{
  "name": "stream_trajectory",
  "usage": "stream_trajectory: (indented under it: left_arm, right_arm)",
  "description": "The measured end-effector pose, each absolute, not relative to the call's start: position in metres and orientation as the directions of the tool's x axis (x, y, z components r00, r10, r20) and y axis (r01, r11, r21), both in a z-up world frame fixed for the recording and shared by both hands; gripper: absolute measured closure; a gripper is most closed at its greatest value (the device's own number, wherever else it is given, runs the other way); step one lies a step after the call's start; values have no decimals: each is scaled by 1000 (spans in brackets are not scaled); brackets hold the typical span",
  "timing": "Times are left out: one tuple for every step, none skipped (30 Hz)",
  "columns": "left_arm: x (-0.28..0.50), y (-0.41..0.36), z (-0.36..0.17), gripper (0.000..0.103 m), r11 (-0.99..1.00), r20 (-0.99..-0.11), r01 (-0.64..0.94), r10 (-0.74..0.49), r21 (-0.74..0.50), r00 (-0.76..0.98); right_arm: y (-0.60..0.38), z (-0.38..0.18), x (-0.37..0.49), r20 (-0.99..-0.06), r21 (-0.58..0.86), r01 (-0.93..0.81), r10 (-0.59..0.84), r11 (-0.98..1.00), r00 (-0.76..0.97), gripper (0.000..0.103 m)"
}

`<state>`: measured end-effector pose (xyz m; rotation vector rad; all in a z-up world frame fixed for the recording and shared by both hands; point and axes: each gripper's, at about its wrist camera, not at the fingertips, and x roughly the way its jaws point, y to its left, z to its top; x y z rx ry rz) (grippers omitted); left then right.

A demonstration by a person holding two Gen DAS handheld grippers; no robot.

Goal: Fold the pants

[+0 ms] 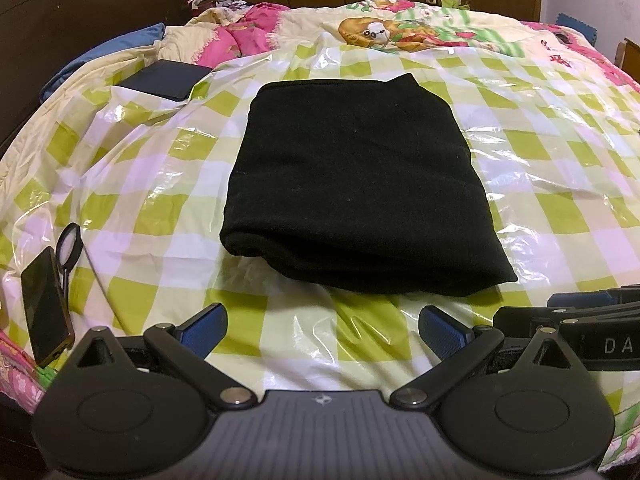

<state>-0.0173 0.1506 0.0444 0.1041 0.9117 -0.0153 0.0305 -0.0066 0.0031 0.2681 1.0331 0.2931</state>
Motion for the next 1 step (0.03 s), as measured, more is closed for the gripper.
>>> stream_trajectory:
  left_arm:
    - [-17,151,44,0,995,-789,59,31,85,614]
  right_arm:
    - [-7,3,31,-800,354,-111,362,929,479,32]
